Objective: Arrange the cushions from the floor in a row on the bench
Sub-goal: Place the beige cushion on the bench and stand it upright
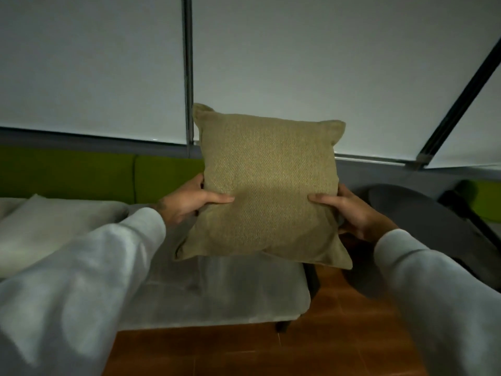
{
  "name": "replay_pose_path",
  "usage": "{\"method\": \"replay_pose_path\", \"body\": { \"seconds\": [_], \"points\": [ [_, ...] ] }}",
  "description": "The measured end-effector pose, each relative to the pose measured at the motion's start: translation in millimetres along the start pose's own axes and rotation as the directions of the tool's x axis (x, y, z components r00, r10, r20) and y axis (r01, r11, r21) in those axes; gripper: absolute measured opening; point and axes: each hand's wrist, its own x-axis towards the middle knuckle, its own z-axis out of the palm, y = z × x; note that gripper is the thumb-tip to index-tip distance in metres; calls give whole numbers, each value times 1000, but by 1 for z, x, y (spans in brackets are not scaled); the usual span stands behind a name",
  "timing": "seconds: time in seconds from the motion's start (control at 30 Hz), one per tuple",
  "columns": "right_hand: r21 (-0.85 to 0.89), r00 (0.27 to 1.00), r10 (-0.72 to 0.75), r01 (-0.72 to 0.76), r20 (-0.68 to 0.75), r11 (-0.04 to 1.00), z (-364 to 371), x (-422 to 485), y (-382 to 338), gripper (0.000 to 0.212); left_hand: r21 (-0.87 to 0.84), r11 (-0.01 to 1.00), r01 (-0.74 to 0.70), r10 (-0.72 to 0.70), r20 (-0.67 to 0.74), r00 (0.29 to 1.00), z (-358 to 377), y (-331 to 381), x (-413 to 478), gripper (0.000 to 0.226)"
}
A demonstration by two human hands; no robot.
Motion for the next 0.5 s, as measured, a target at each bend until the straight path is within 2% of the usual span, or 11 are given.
{"method": "replay_pose_path", "body": {
  "seconds": [0.13,0.27,0.5],
  "points": [
    [16,999,28,-28,-22,999,10,43,3,118,-20,999,46,-46,9,999,-22,-14,43,109],
    [69,996,78,-76,-32,995,15,84,18,110,1,992,123,-122,73,990,-29,-36,84,125],
    [90,987,162,-160,-15,983,12,150,46,110,4,972,235,-234,93,968,-30,-76,140,114]
  ]
}}
